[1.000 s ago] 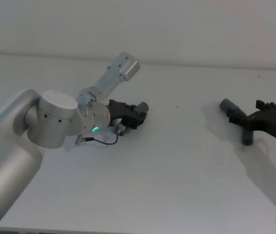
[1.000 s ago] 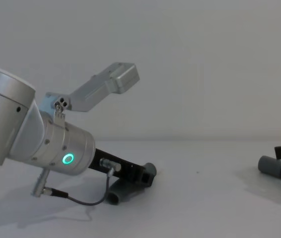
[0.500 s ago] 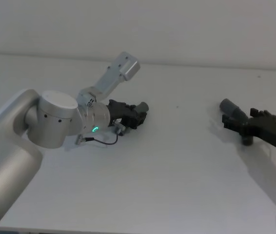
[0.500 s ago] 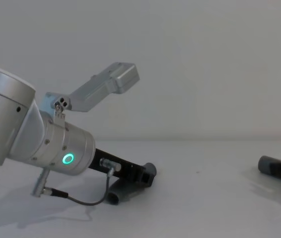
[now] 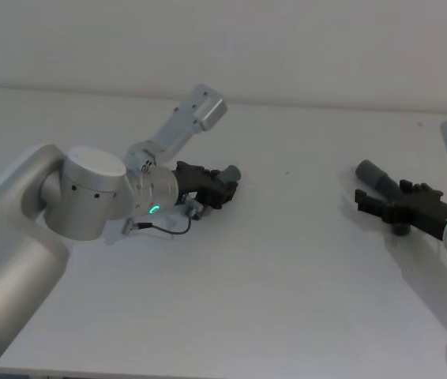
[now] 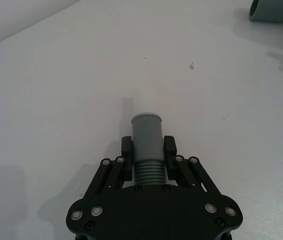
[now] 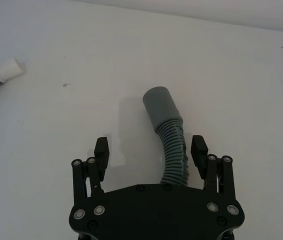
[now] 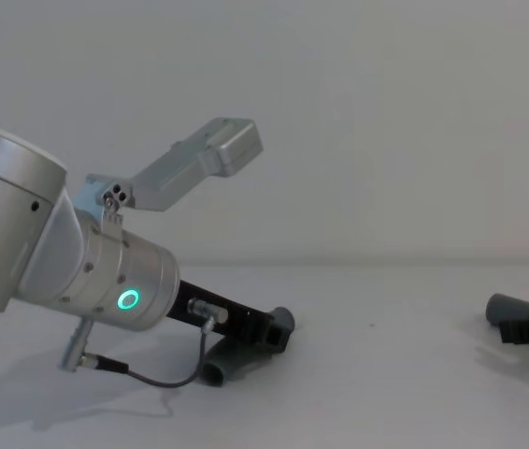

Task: Use both hands to pick up one end of the pipe from the table, align the ends, and insert them.

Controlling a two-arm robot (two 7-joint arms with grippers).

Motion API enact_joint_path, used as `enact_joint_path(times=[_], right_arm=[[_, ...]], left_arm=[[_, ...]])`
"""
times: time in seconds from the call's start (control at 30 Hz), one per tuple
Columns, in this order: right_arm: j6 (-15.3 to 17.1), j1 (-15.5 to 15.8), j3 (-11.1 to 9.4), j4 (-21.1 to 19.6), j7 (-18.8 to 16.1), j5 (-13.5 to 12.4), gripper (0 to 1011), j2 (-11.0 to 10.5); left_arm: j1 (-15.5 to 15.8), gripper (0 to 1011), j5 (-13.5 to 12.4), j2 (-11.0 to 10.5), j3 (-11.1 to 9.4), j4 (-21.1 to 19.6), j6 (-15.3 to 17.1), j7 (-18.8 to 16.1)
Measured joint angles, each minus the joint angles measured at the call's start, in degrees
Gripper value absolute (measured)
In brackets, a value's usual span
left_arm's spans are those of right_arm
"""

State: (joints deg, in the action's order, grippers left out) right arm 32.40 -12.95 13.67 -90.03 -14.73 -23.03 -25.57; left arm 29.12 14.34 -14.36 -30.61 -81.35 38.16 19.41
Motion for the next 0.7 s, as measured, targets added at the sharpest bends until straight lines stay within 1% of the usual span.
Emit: enact_joint_path(times=[0.2,0.3,0.33,0.43,0.5,0.53,0.57,0.67,0.7], right_arm=[[-0.14,-0.36,0.28,0.55,-0.18,0.10,1000,0.11],[-0.22,-0.52,0.39,0.77,-0.24,0.16,964,0.15],[-0.25,-0.58,0.44,0.87,-0.28,0.19,927,0.16],[-0.28,-0.65,0.52,0.98,-0.31,0.22,885,0.18],[-0.30,-0.71,0.56,1.10,-0.34,0.24,815,0.19],[-0.30,-0.74,0.58,1.13,-0.35,0.24,798,0.19],[-0.31,-0.78,0.61,1.18,-0.37,0.25,743,0.20],[-0.33,-0.82,0.66,1.27,-0.41,0.27,686,0.22],[-0.33,-0.83,0.67,1.29,-0.41,0.27,630,0.22]], left_arm=[[0.00,354,0.00,-0.01,0.00,0.00,0.00,0.00],[0.00,354,0.00,0.00,0.00,0.00,0.00,0.00],[0.00,354,0.00,0.00,0.00,0.00,0.00,0.00],[0.00,354,0.00,0.00,0.00,0.00,0.00,0.00],[0.00,354,0.00,0.00,0.00,0.00,0.00,0.00],[0.00,354,0.00,0.00,0.00,0.00,0.00,0.00],[0.00,354,0.00,0.00,0.00,0.00,0.00,0.00],[0.00,354,0.00,0.00,0.00,0.00,0.00,0.00],[0.00,354,0.00,0.00,0.01,0.00,0.00,0.00]])
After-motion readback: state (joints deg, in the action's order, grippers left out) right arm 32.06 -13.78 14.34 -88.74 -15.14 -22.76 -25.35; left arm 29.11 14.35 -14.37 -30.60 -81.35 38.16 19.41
